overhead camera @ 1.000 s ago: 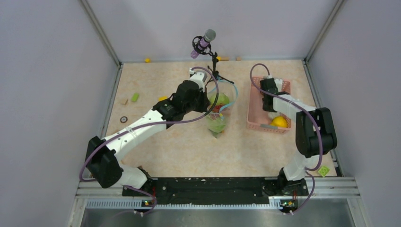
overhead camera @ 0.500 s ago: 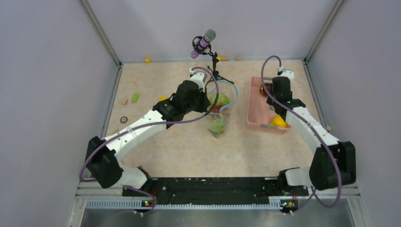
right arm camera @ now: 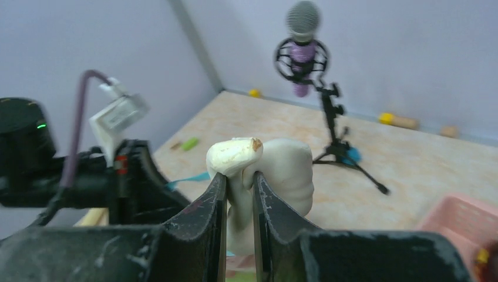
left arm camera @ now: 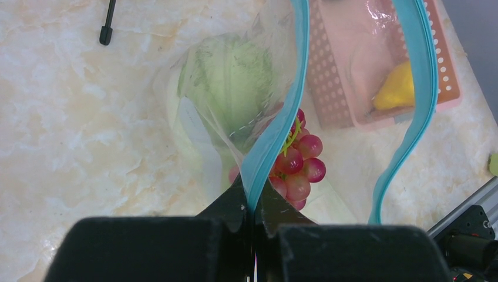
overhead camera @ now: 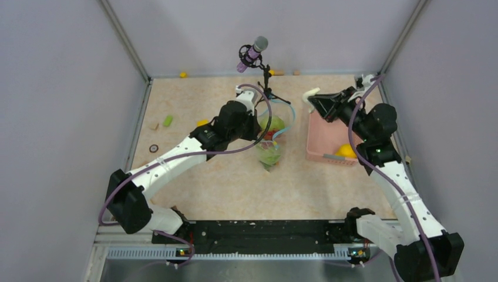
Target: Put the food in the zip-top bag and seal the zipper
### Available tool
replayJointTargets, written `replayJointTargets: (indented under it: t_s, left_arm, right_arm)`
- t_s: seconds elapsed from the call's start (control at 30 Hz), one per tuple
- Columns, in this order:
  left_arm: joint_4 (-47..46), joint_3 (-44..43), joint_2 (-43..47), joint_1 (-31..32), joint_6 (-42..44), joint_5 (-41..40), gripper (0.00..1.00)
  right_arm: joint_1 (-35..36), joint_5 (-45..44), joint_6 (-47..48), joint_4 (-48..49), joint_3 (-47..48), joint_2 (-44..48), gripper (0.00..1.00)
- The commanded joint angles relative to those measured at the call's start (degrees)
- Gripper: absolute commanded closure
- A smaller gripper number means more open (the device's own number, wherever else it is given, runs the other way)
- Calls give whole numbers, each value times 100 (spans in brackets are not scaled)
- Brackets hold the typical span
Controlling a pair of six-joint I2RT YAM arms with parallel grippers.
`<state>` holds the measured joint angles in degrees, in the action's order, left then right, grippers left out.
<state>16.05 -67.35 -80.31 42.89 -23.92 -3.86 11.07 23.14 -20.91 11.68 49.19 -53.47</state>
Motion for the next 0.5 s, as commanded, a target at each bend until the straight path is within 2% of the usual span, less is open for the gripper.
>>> replayJointTargets:
  t_s: [0.0, 0.1, 0.23, 0.37, 0.47]
  left_arm:
    - [-315, 57, 316, 0, -34, 87, 100]
    - [-356, 65, 333, 0, -34, 74, 100]
    - [-346, 27, 308, 0, -66, 32, 100]
    - [-387, 22, 304, 0, -123, 17, 100]
    - [-404, 14, 311, 0, -164, -40, 100]
  right_arm:
    - [84, 2243, -1107, 1844, 130, -396, 98]
    - [568, 2319, -1098, 2117, 242, -685, 97]
    - [1127, 2075, -443, 1549, 640, -1154, 94]
    - [1223, 1810, -348, 1238, 767, -1518, 92]
    - [1287, 1496, 85, 601, 874, -1702, 85]
